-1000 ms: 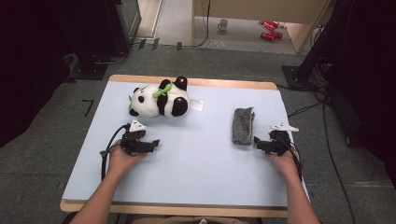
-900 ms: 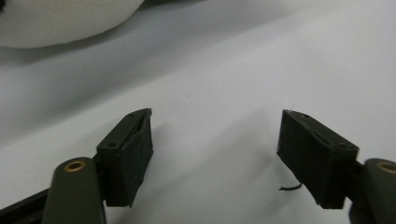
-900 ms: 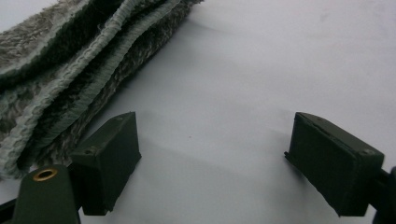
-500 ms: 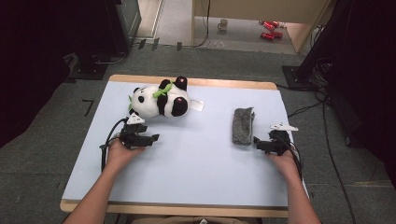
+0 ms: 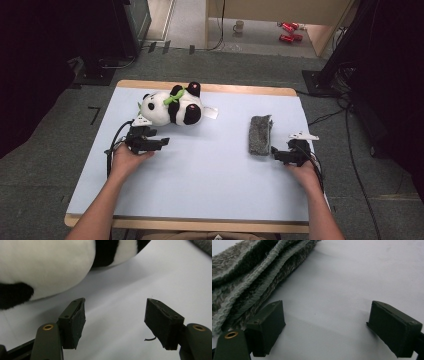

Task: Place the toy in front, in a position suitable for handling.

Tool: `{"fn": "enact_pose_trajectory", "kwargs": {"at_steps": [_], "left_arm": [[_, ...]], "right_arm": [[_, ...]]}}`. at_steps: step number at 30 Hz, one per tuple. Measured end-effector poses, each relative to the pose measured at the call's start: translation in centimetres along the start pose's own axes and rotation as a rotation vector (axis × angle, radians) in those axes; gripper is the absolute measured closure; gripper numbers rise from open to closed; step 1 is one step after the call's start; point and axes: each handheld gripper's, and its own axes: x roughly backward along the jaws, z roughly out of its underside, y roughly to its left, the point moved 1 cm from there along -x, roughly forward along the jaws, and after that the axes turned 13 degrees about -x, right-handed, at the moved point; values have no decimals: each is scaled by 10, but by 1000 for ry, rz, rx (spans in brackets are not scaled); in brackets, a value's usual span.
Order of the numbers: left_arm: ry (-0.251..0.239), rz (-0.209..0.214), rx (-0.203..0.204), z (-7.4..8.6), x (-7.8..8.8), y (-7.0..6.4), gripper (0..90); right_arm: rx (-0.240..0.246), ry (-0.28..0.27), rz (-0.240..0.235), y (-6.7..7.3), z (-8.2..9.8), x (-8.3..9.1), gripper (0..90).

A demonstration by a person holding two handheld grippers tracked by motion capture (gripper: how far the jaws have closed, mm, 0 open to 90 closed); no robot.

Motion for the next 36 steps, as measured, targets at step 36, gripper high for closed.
{"fn": "enact_pose_trajectory", "kwargs": {"at_steps": [36], "left_arm": [[-37, 26, 16, -73, 16, 34, 286]], "right_arm": [[6, -6, 4, 1, 1, 0, 131]]}}
